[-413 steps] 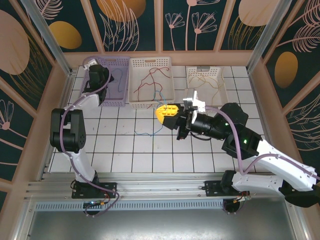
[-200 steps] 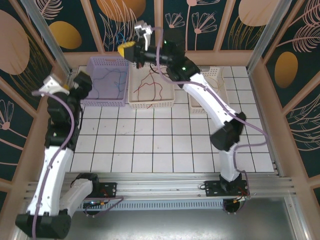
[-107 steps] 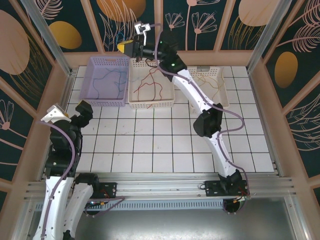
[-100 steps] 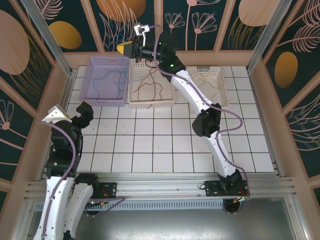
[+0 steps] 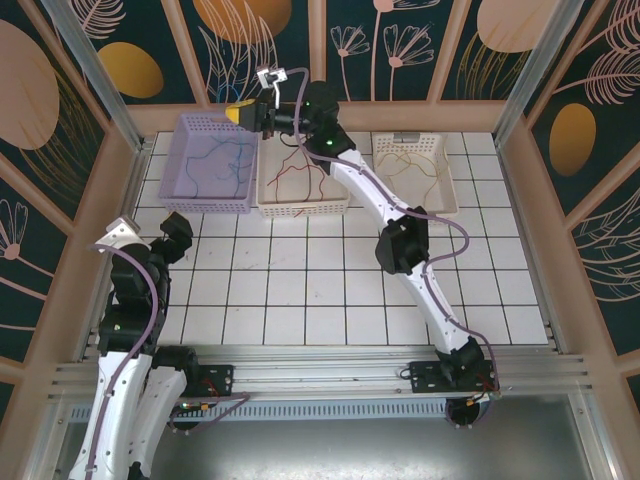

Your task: Untangle the cables

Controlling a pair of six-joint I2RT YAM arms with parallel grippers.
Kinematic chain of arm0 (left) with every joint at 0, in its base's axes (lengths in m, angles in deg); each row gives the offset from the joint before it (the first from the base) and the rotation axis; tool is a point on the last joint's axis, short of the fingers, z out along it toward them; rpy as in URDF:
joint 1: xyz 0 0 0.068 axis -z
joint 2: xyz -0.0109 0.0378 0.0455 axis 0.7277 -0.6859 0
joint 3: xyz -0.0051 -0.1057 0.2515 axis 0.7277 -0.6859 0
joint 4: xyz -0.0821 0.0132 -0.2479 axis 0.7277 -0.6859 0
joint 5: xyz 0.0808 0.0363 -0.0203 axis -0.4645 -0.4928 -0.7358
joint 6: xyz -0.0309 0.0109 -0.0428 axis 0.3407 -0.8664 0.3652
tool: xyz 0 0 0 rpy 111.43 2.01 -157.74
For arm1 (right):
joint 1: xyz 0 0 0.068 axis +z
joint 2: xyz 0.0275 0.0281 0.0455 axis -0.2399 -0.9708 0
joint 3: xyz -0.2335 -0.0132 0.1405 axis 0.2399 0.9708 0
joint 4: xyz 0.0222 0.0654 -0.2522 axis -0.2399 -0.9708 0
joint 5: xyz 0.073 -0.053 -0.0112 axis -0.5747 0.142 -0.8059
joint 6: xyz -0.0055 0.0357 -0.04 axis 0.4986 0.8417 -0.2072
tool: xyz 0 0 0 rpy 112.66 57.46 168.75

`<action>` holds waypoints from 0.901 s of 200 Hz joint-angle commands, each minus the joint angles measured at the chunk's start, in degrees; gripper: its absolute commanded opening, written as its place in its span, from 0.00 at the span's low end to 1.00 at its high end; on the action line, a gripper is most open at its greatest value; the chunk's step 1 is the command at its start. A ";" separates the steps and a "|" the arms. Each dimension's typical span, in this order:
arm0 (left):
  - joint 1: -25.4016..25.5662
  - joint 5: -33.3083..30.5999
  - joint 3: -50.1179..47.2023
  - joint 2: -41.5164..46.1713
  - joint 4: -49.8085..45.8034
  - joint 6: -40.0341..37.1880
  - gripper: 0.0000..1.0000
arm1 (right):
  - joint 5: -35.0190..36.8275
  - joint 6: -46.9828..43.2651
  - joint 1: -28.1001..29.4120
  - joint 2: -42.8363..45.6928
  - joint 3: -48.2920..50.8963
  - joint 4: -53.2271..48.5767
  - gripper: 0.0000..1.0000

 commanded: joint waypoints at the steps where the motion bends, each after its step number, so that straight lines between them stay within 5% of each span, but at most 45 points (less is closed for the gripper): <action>1: -0.34 0.71 -0.15 0.74 1.63 -1.54 0.98 | 0.77 -0.83 1.23 -3.19 -0.49 4.09 0.00; 121: -0.30 1.76 -0.75 0.58 2.68 -2.20 0.99 | 6.94 3.04 2.48 -16.11 0.59 5.61 0.00; 180: -0.21 1.81 -0.79 0.60 2.77 -2.20 0.98 | 13.36 0.00 3.75 -16.38 0.58 -3.88 0.00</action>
